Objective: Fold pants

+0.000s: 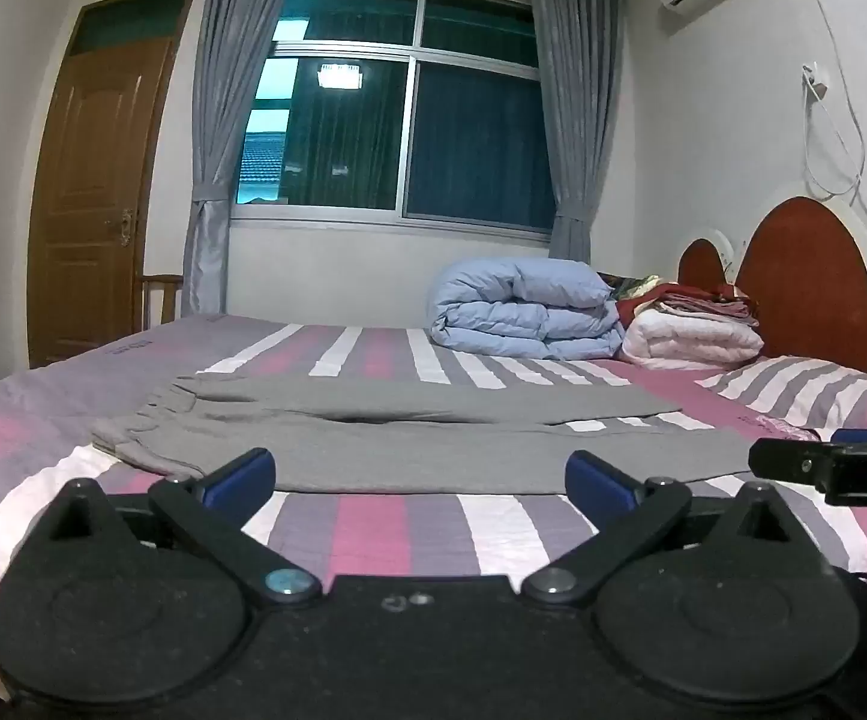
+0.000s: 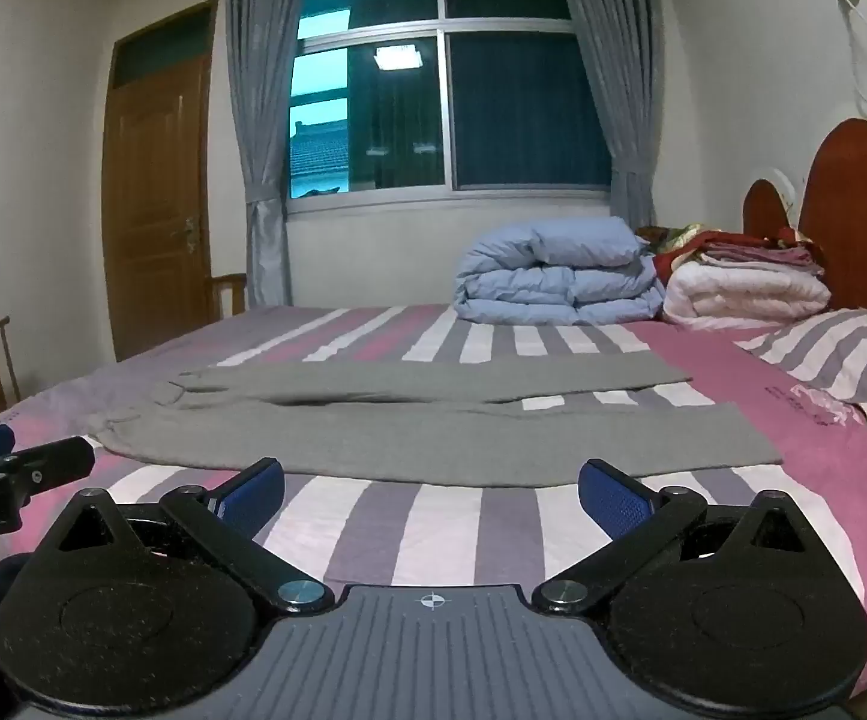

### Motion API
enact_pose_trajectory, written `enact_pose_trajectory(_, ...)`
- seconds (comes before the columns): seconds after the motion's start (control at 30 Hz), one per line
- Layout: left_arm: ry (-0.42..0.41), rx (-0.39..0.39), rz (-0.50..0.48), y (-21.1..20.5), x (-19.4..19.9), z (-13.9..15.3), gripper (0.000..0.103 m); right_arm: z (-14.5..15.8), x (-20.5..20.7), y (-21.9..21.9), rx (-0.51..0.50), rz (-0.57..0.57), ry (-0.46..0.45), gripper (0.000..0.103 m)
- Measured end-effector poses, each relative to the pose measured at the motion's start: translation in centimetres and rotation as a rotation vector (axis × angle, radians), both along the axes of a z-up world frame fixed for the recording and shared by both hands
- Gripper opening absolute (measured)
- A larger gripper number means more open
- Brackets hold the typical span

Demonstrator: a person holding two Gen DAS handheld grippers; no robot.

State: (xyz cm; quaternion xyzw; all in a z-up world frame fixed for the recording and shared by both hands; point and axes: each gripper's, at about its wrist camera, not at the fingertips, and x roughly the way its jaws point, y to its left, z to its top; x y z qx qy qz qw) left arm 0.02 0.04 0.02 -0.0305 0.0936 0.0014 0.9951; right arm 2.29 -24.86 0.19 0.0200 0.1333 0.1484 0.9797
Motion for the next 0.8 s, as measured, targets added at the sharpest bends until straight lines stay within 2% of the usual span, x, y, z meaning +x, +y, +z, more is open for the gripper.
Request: enact_pose_trajectory(0.8, -0.003, 0.005, 0.001, 0.0, 0.05, -0.04, 0.097, 0.11, -0.1, -0.11, -0.005, -0.002, -0.003, 0.103)
